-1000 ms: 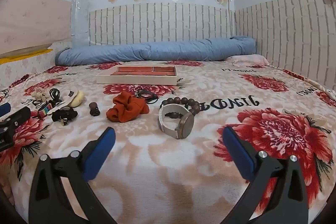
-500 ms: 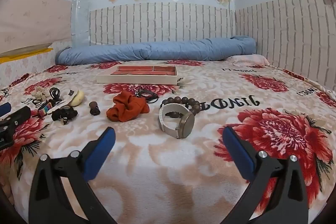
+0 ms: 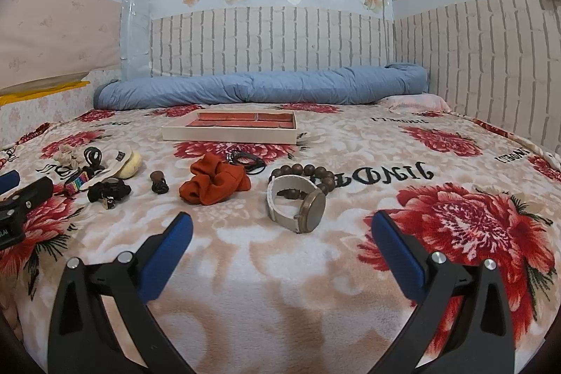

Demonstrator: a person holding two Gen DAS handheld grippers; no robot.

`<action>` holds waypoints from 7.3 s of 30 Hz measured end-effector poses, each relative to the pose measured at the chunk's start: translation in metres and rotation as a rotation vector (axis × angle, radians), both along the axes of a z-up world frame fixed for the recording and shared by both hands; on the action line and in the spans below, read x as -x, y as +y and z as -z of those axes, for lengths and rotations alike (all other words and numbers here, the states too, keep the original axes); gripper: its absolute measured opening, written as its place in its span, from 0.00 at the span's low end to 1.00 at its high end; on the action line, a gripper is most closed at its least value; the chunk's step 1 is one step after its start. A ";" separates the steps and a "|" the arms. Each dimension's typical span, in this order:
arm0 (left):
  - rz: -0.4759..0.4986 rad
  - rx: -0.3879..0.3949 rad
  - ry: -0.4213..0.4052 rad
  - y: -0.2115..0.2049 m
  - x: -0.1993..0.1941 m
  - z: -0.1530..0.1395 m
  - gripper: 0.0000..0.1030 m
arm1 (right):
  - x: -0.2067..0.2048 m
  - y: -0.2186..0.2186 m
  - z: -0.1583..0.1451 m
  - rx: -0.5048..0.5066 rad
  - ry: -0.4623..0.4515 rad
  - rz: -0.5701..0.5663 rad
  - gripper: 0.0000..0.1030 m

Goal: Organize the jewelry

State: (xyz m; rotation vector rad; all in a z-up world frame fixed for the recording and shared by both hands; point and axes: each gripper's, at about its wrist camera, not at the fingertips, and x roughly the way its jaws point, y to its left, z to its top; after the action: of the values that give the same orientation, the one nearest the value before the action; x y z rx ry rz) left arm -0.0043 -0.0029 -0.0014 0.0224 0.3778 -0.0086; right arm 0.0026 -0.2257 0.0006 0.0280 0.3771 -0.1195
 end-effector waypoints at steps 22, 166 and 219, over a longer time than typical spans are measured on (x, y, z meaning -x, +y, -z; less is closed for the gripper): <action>0.001 0.004 0.002 0.000 0.000 -0.004 0.95 | 0.000 -0.001 0.001 0.002 -0.004 -0.002 0.96; 0.067 -0.059 0.620 -0.016 -0.186 0.040 0.58 | -0.162 -0.042 0.034 -0.084 0.549 0.003 0.68; 0.120 0.071 0.467 -0.013 -0.316 -0.056 0.18 | -0.301 -0.039 -0.057 -0.104 0.374 -0.134 0.16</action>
State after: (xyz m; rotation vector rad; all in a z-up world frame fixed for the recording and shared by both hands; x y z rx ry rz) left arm 0.3114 -0.0156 0.0542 -0.0278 0.8427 -0.1479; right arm 0.3032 -0.2646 0.0577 0.0836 0.7573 0.0294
